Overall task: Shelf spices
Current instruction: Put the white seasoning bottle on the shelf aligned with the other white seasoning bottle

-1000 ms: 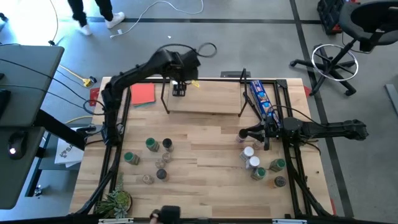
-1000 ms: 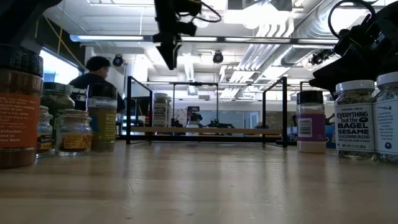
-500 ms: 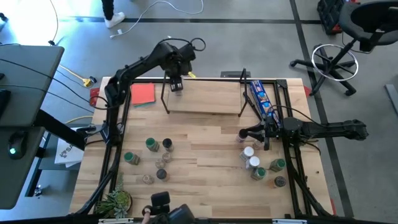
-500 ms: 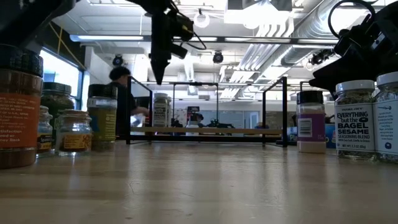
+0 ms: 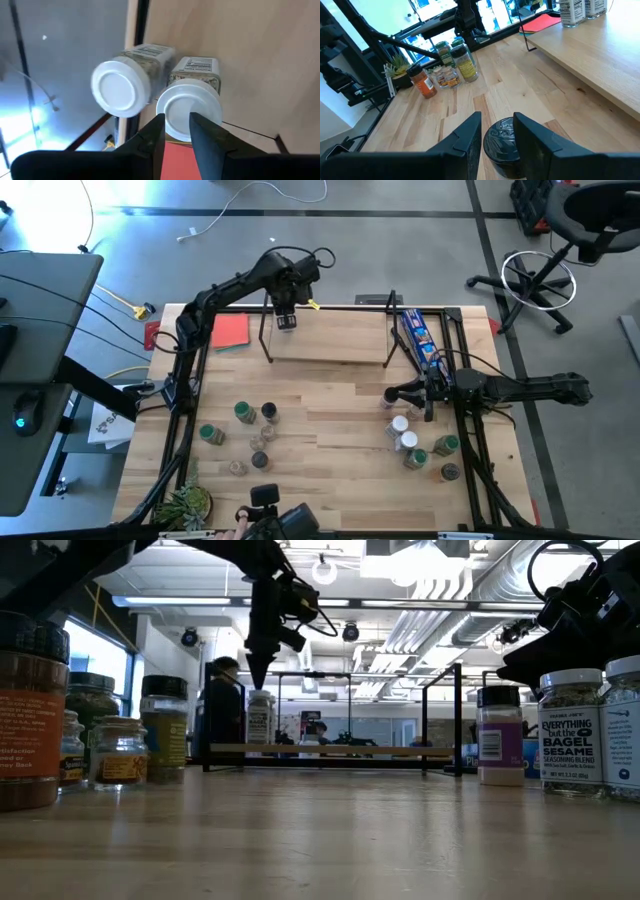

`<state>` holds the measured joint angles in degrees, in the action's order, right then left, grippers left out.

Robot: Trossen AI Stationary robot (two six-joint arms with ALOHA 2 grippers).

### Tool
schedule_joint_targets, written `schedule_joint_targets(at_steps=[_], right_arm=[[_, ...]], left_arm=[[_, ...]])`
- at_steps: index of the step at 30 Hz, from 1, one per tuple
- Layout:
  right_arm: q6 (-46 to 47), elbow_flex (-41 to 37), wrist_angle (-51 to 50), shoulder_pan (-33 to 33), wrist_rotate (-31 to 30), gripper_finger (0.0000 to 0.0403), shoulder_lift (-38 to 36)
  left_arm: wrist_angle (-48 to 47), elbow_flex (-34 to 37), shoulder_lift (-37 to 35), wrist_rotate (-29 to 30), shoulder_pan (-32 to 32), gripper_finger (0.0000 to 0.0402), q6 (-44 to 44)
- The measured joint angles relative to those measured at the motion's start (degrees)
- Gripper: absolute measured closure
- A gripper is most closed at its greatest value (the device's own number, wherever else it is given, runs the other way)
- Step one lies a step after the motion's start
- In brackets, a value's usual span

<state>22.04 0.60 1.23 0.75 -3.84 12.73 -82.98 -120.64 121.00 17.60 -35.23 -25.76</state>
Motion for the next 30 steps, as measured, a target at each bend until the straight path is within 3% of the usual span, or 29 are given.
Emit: schedule_joint_targets(at_steps=[30], right_arm=[[0.00, 0.00, 0.00, 0.00, 0.00, 0.0295, 0.00]], left_arm=[[1.45, 0.02, 0.01, 0.86, 1.89, 0.0319, -8.78]])
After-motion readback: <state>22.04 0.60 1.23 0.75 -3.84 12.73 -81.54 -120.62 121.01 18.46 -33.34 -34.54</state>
